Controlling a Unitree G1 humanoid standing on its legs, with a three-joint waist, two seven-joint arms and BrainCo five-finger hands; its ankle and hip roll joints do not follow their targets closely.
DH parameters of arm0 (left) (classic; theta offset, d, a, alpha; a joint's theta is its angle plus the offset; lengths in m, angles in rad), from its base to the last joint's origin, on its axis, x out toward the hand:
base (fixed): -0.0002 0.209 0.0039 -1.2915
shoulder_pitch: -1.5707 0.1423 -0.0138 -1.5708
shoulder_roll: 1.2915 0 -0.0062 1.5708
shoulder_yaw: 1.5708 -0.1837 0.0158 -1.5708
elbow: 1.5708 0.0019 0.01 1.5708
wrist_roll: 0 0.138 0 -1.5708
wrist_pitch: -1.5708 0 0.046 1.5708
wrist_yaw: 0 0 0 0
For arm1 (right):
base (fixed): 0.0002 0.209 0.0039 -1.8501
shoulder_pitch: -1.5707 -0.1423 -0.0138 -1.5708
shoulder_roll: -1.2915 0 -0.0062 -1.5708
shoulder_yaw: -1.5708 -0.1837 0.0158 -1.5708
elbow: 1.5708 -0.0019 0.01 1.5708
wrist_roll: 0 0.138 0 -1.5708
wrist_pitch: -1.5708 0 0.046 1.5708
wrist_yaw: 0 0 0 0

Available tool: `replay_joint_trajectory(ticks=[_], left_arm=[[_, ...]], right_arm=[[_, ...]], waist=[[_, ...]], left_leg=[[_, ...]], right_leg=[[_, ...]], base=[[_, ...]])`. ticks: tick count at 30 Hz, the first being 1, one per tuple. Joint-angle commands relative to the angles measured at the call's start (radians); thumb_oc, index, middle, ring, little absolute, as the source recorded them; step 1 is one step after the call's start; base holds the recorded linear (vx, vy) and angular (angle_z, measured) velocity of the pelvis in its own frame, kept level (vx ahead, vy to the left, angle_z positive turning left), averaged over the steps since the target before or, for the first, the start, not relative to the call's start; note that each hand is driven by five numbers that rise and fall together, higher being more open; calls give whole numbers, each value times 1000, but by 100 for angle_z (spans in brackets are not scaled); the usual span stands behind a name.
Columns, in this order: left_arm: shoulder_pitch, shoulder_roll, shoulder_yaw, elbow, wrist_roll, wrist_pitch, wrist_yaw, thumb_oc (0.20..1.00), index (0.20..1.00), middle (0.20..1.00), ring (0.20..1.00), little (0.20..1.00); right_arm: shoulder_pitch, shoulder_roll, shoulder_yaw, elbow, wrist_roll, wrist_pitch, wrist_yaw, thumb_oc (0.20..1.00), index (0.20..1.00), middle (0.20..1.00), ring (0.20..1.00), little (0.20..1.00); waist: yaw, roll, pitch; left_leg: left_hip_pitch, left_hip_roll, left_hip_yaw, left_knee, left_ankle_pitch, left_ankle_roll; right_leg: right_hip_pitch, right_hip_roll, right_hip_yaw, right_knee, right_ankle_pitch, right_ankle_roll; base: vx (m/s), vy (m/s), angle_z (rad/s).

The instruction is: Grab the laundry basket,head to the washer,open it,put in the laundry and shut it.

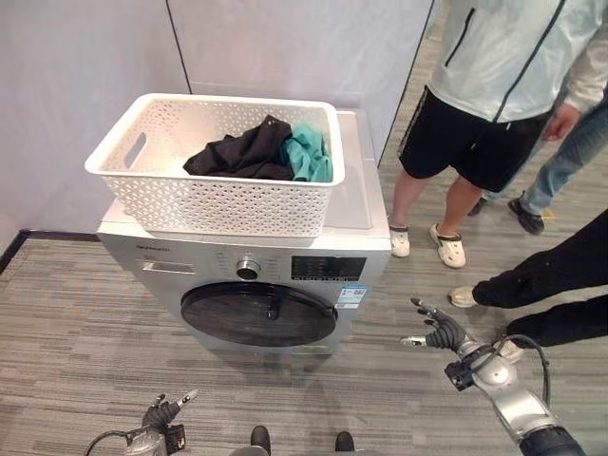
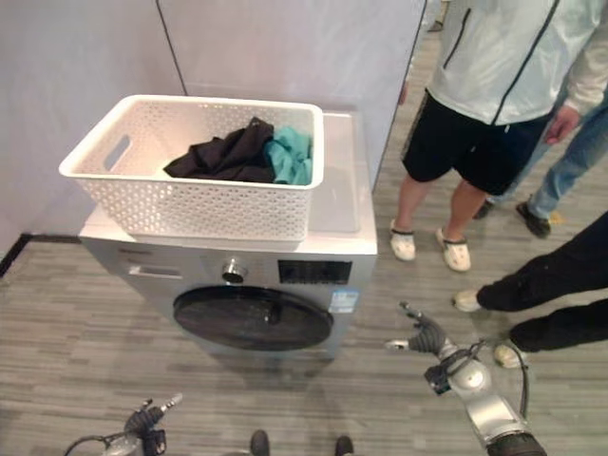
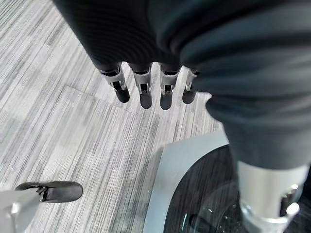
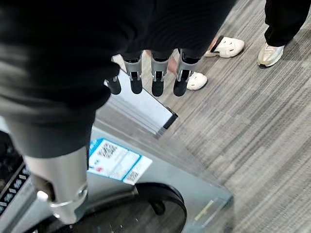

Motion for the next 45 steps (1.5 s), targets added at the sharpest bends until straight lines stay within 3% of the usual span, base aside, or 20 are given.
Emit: replay_joint_trajectory(ticks=[1,7,16,20,21,28,40,45], left_arm=[[-39,14,-27,70,36,-14,-4,1000,1000,1000,1000,1000],[-11,0,-37,97,52,-12,-7,1000,1000,1000,1000,1000],[0,-4,-75,98,115,-14,15,1000,1000,1000,1000,1000],[0,-4,-74,98,115,-14,15,1000,1000,1000,1000,1000],[-7,-1,-105,75,147,-26,32,1000,1000,1000,1000,1000],[-15,-5,-137,40,144,-45,64,1000,1000,1000,1000,1000],[-52,-4,-175,39,142,-63,115,1000,1000,1000,1000,1000],[-76,-10,-221,18,135,-81,144,1000,1000,1000,1000,1000]], right_arm=[[-69,-14,19,19,8,-49,-9,1000,1000,1000,1000,1000],[-108,4,76,90,-19,-52,-12,1000,1000,1000,1000,1000],[-189,48,130,232,-127,-52,-103,1000,1000,1000,1000,1000],[-190,49,131,234,-127,-53,-104,1000,1000,1000,1000,1000],[-234,52,161,253,-174,-53,-141,1000,1000,1000,1000,1000],[-335,64,228,350,-258,-67,-217,1000,1000,1000,1000,1000],[-470,90,289,401,-343,-65,-326,1000,1000,1000,1000,1000],[-541,154,332,548,-374,-51,-394,1000,1000,1000,1000,1000]], waist=[[38,-15,6],[64,-14,4],[102,-7,24],[101,-7,24],[123,-4,47],[155,1,95],[181,5,171],[194,25,218]], left_leg=[[-29,37,1,14,-16,-32],[-46,29,-24,14,-10,-32],[-86,18,-60,14,3,-30],[-87,18,-60,14,3,-30],[-105,13,-71,14,7,-28],[-122,3,-77,14,8,-15],[-177,-7,-89,30,17,-8],[-213,-9,-97,43,25,-8]], right_leg=[[-24,-77,-15,1,14,94],[-25,-83,-39,1,16,95],[-33,-91,-76,1,18,95],[-34,-91,-77,1,18,95],[-44,-93,-88,1,18,95],[-61,-94,-85,1,16,94],[-101,-95,-84,1,27,89],[-127,-95,-90,1,36,85]], base=[[-5,-2,12],[-5,6,16],[-10,7,12],[-3,5,14],[0,0,0],[-4,18,11],[-28,6,0],[-70,23,2]])
